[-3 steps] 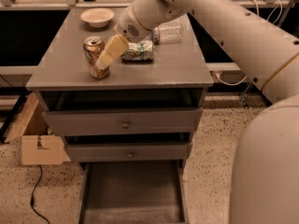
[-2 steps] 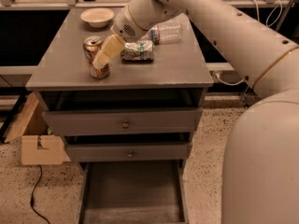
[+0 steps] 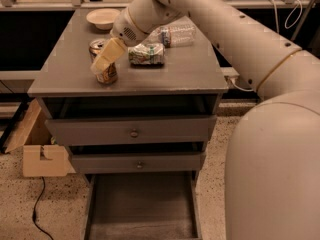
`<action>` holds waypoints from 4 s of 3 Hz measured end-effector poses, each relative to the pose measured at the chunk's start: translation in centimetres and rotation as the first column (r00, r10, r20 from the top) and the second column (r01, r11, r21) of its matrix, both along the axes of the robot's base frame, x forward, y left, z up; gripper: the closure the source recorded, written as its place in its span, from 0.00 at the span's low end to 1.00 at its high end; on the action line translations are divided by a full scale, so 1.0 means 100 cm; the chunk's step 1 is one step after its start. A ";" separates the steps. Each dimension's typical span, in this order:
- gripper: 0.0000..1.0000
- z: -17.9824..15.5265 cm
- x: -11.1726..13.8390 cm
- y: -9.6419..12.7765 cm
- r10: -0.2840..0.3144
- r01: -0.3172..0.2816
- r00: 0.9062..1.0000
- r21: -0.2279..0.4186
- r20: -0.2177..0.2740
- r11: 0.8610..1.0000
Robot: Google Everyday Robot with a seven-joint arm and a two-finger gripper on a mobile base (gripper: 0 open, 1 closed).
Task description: Place orange can into bottom drawer
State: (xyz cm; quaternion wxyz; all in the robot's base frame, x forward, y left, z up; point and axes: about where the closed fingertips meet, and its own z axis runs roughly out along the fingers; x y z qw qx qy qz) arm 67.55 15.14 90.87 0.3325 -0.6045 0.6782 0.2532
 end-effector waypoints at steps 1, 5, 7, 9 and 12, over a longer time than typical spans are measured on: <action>0.17 -0.004 -0.002 0.008 0.011 -0.011 1.000 -0.004 -0.010 1.000; 1.00 0.014 -0.040 -0.044 -0.045 0.045 0.999 0.050 -0.008 0.998; 1.00 -0.039 -0.102 -0.096 -0.155 0.156 0.986 0.009 -0.057 0.988; 1.00 -0.060 -0.112 -0.089 -0.137 0.136 0.989 -0.016 -0.054 0.991; 1.00 -0.241 -0.193 -0.047 -0.094 0.098 0.991 0.044 -0.093 0.994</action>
Offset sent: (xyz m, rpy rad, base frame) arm -0.0053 0.0165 -0.0094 -0.0023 0.0374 0.0111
